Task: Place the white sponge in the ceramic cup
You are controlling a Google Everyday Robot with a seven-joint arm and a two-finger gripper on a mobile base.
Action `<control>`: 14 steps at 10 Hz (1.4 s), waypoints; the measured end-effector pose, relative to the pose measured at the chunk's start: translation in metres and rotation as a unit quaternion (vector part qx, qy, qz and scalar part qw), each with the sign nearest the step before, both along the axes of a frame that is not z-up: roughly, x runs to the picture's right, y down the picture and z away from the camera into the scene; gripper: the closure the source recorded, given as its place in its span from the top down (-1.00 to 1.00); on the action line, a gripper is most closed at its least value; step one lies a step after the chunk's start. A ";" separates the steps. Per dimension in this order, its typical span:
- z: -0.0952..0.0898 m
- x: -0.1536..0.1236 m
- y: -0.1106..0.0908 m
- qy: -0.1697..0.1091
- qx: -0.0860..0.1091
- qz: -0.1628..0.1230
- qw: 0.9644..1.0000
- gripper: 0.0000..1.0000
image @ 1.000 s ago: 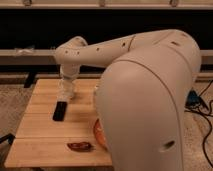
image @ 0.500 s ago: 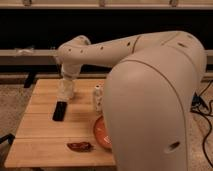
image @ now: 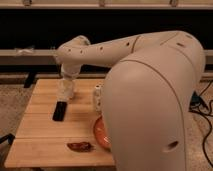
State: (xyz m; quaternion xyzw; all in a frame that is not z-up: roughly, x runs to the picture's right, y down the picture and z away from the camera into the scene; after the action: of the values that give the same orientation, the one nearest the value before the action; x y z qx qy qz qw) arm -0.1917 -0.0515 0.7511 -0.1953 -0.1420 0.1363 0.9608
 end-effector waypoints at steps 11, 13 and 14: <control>0.076 -0.017 -0.081 0.004 0.071 0.003 0.997 -1.00; 0.079 -0.018 -0.084 0.001 0.075 -0.003 0.997 -1.00; 0.078 -0.023 -0.081 -0.005 0.073 -0.009 0.997 -1.00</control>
State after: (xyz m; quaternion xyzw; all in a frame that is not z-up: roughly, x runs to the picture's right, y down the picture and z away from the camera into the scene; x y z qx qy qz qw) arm -0.2147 -0.1323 0.8292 -0.1270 -0.1548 0.1160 0.9729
